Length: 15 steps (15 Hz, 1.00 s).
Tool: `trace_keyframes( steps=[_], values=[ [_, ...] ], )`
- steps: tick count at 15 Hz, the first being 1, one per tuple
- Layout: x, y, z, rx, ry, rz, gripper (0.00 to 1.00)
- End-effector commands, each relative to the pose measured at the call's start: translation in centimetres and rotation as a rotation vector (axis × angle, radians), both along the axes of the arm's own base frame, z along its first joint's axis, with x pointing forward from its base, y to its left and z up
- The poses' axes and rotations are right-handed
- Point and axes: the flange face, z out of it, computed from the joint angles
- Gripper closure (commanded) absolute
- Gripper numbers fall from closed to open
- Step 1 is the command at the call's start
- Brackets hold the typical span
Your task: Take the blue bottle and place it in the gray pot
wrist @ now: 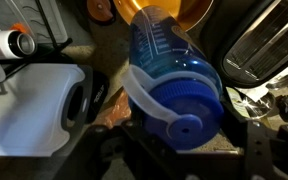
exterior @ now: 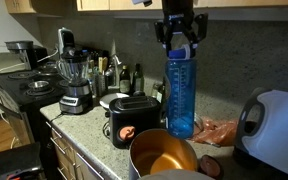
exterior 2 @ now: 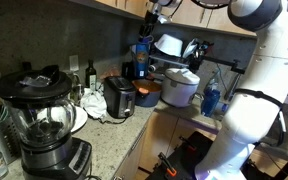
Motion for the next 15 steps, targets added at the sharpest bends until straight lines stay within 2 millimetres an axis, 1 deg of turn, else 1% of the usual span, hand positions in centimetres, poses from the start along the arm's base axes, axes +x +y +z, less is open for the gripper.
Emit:
trace_keyframes(
  steps=[1, 5, 11, 15],
  values=[
    [-0.6, -1.2, -1.4, 0.020, 0.010, -0.036, 0.49],
    [-1.1, -1.8, -4.6, 0.047, 0.057, -0.047, 0.49],
    [-2.5, -1.6, -9.7, 0.062, 0.098, -0.026, 0.49],
    [-3.3, -1.7, -12.6, 0.063, 0.099, -0.026, 0.49]
  ],
)
